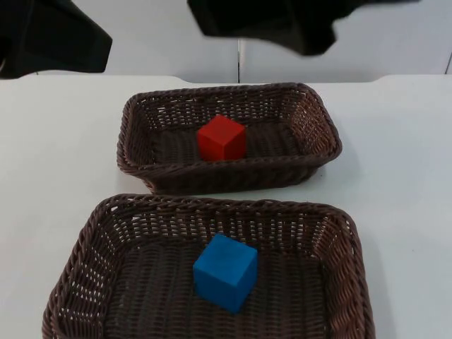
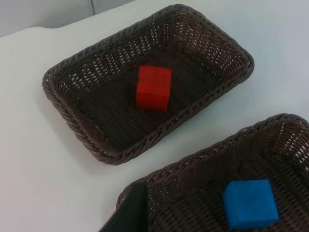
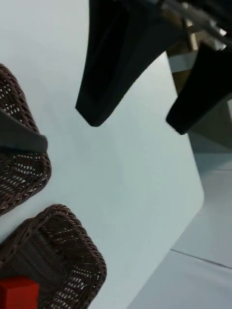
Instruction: Pick up one cube with the left hand and place it into the upper basket. Pick up one cube with the right hand and place it into the lower basket.
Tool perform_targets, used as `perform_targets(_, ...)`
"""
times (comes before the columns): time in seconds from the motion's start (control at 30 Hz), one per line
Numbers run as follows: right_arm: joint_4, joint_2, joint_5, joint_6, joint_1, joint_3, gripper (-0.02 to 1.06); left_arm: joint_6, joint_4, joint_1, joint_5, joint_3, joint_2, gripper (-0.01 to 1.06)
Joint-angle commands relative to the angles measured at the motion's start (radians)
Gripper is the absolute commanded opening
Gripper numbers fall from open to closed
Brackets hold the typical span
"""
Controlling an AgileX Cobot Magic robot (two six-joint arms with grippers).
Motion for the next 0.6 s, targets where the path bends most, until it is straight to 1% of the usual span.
perform_targets(0.0,-0.001,-0.029,0.025,0.003,0.006,-0.002,0.88,-0.004,0.008,0.001,-0.010,0.006,-0.007,1.05)
perform_targets(0.2,-0.001,-0.093,0.089,0.003,0.006,-0.002,0.88,-0.004,0.004,0.001,-0.010,0.006,-0.007,1.05)
perform_targets(0.43,-0.003,-0.156,0.142,0.003,0.006,-0.002,0.88,0.016,0.006,0.001,-0.010,0.006,-0.039,1.05)
perform_targets(0.57,-0.003,-0.205,0.153,0.003,0.006,0.030,0.88,0.062,0.006,0.001,0.028,0.006,-0.116,1.05)
